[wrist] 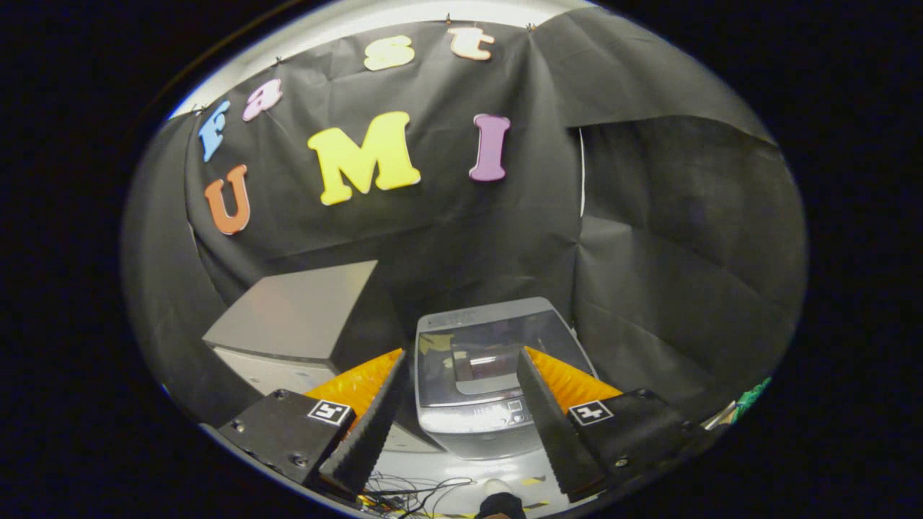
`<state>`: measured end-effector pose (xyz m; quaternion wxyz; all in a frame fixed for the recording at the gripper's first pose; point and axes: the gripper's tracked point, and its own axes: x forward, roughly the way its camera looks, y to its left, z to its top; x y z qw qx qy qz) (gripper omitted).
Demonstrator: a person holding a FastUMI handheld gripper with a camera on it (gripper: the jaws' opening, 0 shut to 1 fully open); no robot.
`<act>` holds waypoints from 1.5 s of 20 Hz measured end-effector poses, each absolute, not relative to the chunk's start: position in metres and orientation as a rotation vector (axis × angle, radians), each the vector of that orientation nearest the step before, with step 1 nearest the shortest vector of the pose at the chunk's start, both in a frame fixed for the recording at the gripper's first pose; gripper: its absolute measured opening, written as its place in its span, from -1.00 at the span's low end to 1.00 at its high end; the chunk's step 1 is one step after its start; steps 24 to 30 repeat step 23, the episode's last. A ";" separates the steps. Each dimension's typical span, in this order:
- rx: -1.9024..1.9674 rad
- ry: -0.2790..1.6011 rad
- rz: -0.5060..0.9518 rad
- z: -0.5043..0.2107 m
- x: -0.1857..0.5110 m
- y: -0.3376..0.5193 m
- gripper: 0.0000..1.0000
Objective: Put the clothes into the washing machine and then close the washing machine lid.
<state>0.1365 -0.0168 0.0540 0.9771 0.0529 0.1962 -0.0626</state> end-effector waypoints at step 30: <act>-0.121 -0.090 0.082 0.180 -0.121 -0.061 0.96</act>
